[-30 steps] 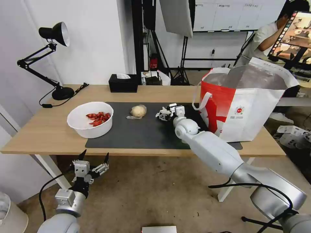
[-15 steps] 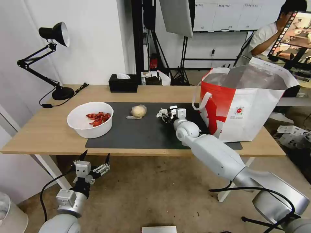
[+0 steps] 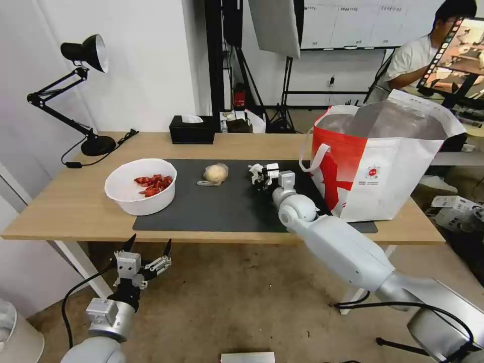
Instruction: Pick up the trash from the table and place it into the takeout bag.
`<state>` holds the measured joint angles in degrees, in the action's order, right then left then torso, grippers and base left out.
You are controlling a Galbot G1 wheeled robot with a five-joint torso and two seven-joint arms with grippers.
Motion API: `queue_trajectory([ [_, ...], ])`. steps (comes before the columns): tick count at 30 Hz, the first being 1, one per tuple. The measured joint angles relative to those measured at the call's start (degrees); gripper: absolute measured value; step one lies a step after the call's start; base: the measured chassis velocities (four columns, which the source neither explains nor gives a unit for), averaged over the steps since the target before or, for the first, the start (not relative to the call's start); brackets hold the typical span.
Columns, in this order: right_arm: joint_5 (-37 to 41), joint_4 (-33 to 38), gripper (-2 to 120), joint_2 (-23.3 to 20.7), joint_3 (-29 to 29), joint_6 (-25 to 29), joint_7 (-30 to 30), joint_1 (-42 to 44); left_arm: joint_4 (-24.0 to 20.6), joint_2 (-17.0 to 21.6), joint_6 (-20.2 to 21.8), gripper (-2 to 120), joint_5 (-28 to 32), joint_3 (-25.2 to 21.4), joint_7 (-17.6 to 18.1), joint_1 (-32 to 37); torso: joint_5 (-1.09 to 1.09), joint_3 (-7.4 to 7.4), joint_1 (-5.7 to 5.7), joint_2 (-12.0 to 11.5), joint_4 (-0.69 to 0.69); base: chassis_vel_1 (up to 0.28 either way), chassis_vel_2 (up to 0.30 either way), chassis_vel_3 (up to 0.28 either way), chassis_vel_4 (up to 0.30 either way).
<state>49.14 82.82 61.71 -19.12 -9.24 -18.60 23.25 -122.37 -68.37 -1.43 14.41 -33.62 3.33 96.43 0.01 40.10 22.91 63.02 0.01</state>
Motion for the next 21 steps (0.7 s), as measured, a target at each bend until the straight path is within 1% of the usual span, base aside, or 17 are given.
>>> queue_trajectory([
  [1, -0.84, 3.5, 0, -2.15, 1.58, 0.49, 0.2, 1.29, -0.15, -0.07, -0.03, 100, -0.06, 0.03, 0.0, 0.14, 0.01, 0.0, 0.0, 0.0, 0.0, 0.0, 0.0, 0.0, 0.0],
  [2, -1.15, 5.45, 0, -3.38, 2.55, 0.66, 0.23, 2.03, -0.24, -0.1, -0.07, 100, -0.11, 0.05, 0.01, 0.2, 0.0, 0.0, 0.0, 0.0, 0.0, 0.0, 0.0, 0.0, 0.0],
  [3, -1.15, 5.45, 0, -3.38, 2.55, 0.66, 0.23, 2.03, -0.24, -0.1, -0.07, 100, -0.11, 0.05, 0.01, 0.2, 0.0, 0.0, 0.0, 0.0, 0.0, 0.0, 0.0, 0.0, 0.0],
  [5, -1.45, 14.56, 0, -9.17, 7.23, 0.95, 0.27, 5.47, -0.77, -0.21, -0.14, 100, -0.37, 0.32, 0.0, 0.36, 0.01, 0.0, 0.0, 0.0, -0.03, 0.0, 0.0, 0.0, 0.0],
  [6, -1.48, 16.08, 0, -10.16, 8.12, 0.97, 0.25, 6.01, -0.84, -0.23, -0.13, 100, -0.44, 0.4, 0.0, 0.37, 0.02, 0.0, 0.0, 0.0, -0.03, 0.0, 0.0, 0.0, 0.0],
  [7, -1.48, 16.08, 0, -10.16, 8.12, 0.97, 0.25, 6.01, -0.84, -0.23, -0.13, 100, -0.44, 0.4, 0.0, 0.37, 0.02, 0.0, 0.0, 0.0, -0.03, 0.0, 0.0, 0.0, 0.0],
  [8, -1.61, 20.32, 0, -13.01, 11.16, 1.01, 0.13, 7.42, -0.91, -0.28, -0.14, 100, -0.58, 0.6, -0.01, 0.34, 0.01, -0.01, 0.0, 0.01, -0.03, 0.0, 0.0, 0.0, 0.0],
  [10, -1.4, 25.47, 0, -17.15, 16.02, 0.99, -0.59, 8.8, -0.92, -0.43, -0.14, 100, -0.89, 0.96, 0.0, 0.23, 0.0, -0.01, 0.0, 0.0, -0.03, 0.0, 0.0, 0.0, 0.0],
  [11, -1.4, 25.47, 0, -17.15, 16.02, 0.99, -0.59, 8.8, -0.92, -0.43, -0.14, 100, -0.89, 0.96, 0.0, 0.23, 0.0, -0.01, 0.0, 0.0, -0.03, 0.0, 0.0, 0.0, 0.0],
  [13, -0.59, 28.1, 0, -20.18, 20.18, 0.22, -2.14, 8.65, -0.8, -0.7, -0.18, 100, -1.27, 1.43, 0.0, 0.22, -0.01, -0.01, -0.01, 0.01, -0.02, 0.0, 0.0, 0.0, 0.0],
  [14, -0.59, 28.1, 0, -20.18, 20.18, 0.22, -2.14, 8.65, -0.8, -0.7, -0.18, 100, -1.27, 1.43, 0.0, 0.22, -0.01, -0.01, -0.01, 0.01, -0.02, 0.0, 0.0, 0.0, 0.0],
  [17, -2.08, 27.9, 0, -23.48, 23.53, -3.06, -6.56, 7.0, -0.77, -1.04, -0.26, 100, -1.73, 2.15, -0.02, 0.24, -0.01, -0.01, -0.01, 0.01, -0.02, 0.0, 0.0, 0.0, 0.0],
  [18, -2.48, 27.56, 0, -24.08, 23.92, -4.18, -7.64, 6.73, -0.78, -1.09, -0.28, 100, -1.82, 2.31, -0.02, 0.24, -0.02, -0.01, 0.0, 0.0, -0.01, 0.0, 0.0, 0.0, 0.0],
  [19, -2.48, 27.56, 0, -24.08, 23.92, -4.18, -7.64, 6.73, -0.78, -1.09, -0.28, 100, -1.82, 2.31, -0.02, 0.24, -0.02, -0.01, 0.0, 0.0, -0.01, 0.0, 0.0, 0.0, 0.0],
  [21, -1.37, 27.07, 0, -25.3, 24.66, -8.06, -10.67, 6.27, -0.99, -1.22, -0.28, 100, -1.97, 2.75, -0.04, 0.18, 0.0, 0.0, 0.0, 0.0, -0.02, 0.0, 0.0, 0.0, 0.0],
])
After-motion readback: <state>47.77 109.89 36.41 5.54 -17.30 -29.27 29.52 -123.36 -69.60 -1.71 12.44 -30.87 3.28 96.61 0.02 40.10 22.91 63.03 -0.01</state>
